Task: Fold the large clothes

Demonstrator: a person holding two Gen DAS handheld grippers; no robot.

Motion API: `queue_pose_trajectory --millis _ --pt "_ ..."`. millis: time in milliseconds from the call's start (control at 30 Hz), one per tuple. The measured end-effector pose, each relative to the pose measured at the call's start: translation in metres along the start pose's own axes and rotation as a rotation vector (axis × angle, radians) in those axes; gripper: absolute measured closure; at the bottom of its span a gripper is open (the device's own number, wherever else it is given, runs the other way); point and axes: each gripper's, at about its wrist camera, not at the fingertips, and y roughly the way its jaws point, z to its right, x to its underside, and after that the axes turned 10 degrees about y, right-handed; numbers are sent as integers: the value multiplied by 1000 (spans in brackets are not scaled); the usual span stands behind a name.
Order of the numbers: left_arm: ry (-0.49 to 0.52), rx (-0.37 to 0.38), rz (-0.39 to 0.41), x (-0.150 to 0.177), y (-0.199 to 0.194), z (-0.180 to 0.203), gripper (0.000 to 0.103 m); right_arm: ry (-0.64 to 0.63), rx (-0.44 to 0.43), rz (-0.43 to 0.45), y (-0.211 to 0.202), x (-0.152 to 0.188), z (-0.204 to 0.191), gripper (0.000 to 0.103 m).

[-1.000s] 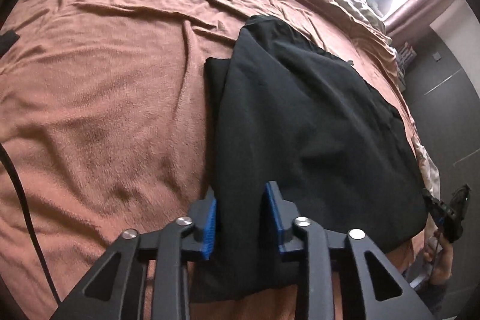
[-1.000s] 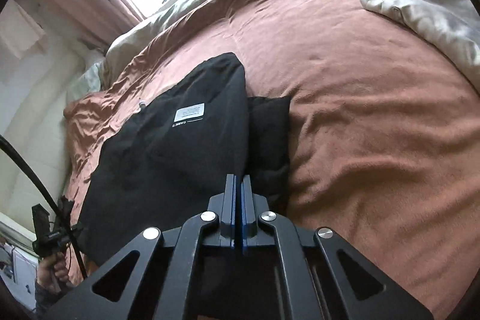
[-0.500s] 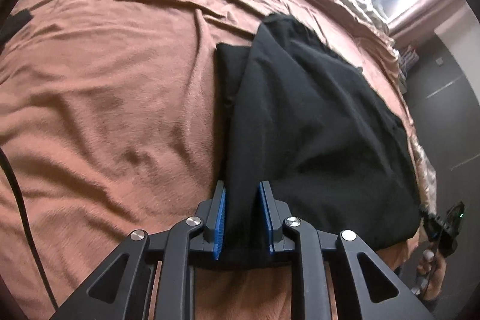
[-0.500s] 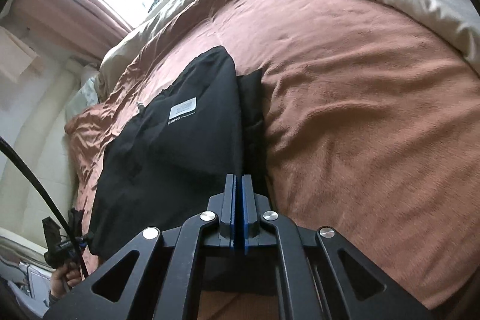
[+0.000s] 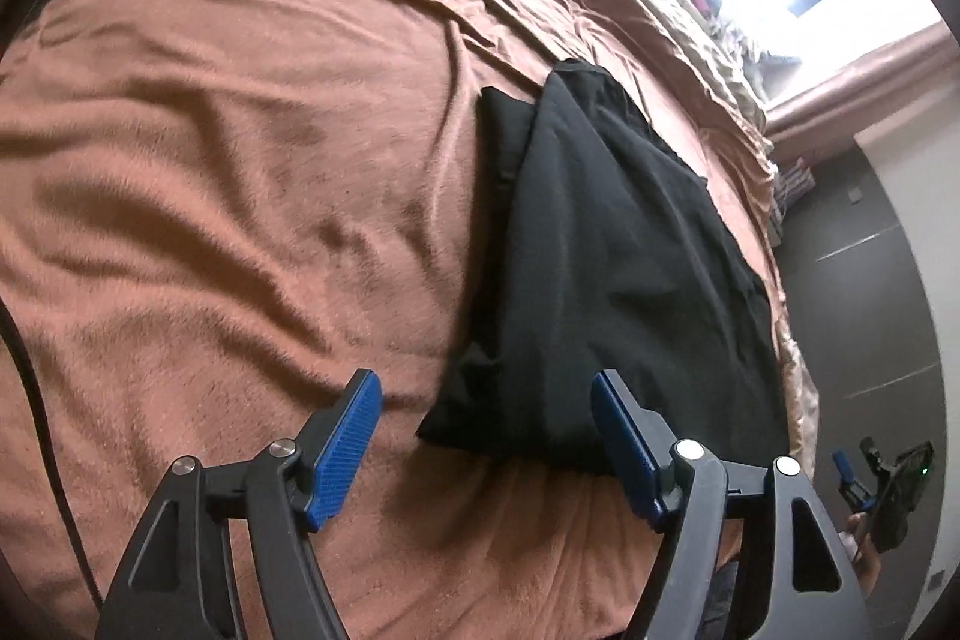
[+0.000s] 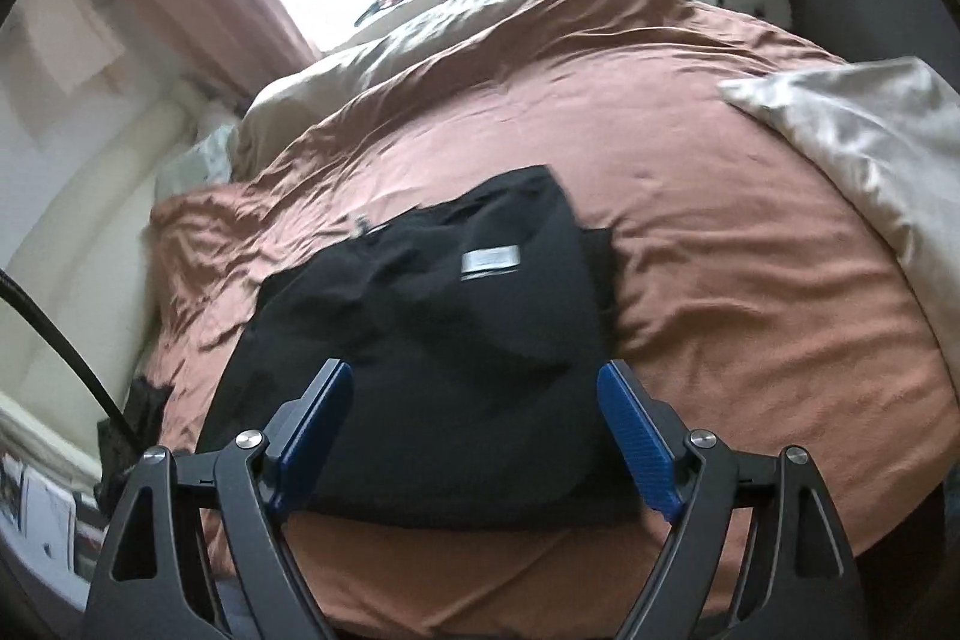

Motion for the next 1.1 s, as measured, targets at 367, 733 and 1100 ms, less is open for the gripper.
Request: queue_pose_trajectory --millis 367,733,1100 --pt "-55 109 -13 3 19 -6 29 -173 13 -162 57 56 -82 58" --pt "-57 95 -8 -3 34 0 73 -279 132 -299 156 99 -125 80" --pt "-49 104 30 1 25 5 80 -305 221 -284 228 79 -149 80"
